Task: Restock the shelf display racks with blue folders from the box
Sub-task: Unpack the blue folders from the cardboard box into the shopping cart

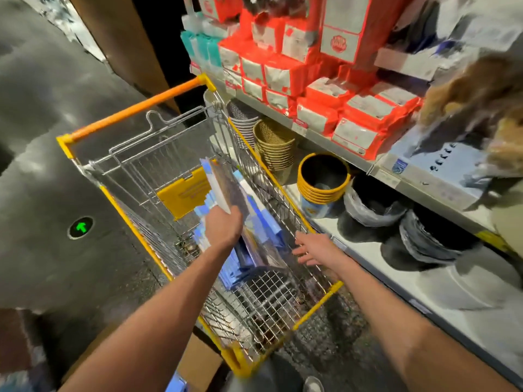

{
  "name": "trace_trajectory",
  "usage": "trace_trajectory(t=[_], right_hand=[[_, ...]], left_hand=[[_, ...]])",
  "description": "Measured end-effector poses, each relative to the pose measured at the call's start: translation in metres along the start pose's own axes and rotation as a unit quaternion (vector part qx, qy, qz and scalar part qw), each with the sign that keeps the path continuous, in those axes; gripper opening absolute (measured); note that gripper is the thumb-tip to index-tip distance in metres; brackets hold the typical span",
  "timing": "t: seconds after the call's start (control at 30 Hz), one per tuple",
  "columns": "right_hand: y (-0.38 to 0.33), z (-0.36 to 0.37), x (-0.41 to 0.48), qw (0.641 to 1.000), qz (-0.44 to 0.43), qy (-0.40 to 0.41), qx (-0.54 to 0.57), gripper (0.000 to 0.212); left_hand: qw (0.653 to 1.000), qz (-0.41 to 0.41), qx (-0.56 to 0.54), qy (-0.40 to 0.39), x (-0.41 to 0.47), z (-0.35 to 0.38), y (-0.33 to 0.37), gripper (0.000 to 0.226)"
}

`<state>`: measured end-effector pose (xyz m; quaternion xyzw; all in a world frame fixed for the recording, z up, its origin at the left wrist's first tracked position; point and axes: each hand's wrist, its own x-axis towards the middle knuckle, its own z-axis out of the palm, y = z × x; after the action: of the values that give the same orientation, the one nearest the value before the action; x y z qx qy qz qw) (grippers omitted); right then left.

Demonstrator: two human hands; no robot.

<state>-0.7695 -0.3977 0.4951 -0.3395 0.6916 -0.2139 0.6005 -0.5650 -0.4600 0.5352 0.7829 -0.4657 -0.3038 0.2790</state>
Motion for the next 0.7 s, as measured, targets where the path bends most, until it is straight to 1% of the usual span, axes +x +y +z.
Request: trace_trajectory(t=[0.1, 0.17, 0.23, 0.37, 0.47, 0.53, 0.57, 0.63, 0.7], right_hand=[[-0.017, 0.002, 0.018, 0.999, 0.008, 0.036, 0.004, 0.039], [-0.027, 0.005, 0.029, 0.999, 0.016, 0.046, -0.006, 0.036], [-0.034, 0.012, 0.040, 0.998, 0.029, 0.049, -0.007, 0.033], [-0.049, 0.027, 0.070, 0.997, 0.053, 0.048, -0.007, 0.031], [-0.057, 0.038, 0.092, 0.995, 0.089, 0.043, -0.006, 0.019], [-0.059, 0.045, 0.106, 0.991, 0.127, 0.040, 0.014, 0.017], [-0.059, 0.046, 0.109, 0.990, 0.132, 0.043, 0.028, 0.017], [-0.059, 0.048, 0.111, 0.990, 0.120, 0.056, 0.045, 0.013], [-0.061, 0.049, 0.104, 0.992, 0.099, 0.067, 0.038, 0.017]], left_hand=[[0.999, -0.006, 0.016, -0.036, 0.043, 0.024, -0.003, 0.029], [0.998, -0.017, 0.025, -0.048, 0.066, 0.037, -0.004, 0.035], [0.998, -0.028, 0.029, -0.051, 0.086, 0.046, -0.007, 0.040], [0.996, -0.058, 0.018, -0.070, 0.130, 0.067, -0.012, 0.040], [0.993, -0.079, 0.008, -0.088, 0.149, 0.080, -0.012, 0.044], [0.987, -0.096, 0.000, -0.128, 0.158, 0.090, -0.012, 0.051], [0.983, -0.104, 0.002, -0.153, 0.162, 0.094, -0.012, 0.054], [0.976, -0.111, 0.018, -0.188, 0.170, 0.098, -0.015, 0.056], [0.973, -0.102, 0.046, -0.200, 0.174, 0.093, -0.018, 0.053]])
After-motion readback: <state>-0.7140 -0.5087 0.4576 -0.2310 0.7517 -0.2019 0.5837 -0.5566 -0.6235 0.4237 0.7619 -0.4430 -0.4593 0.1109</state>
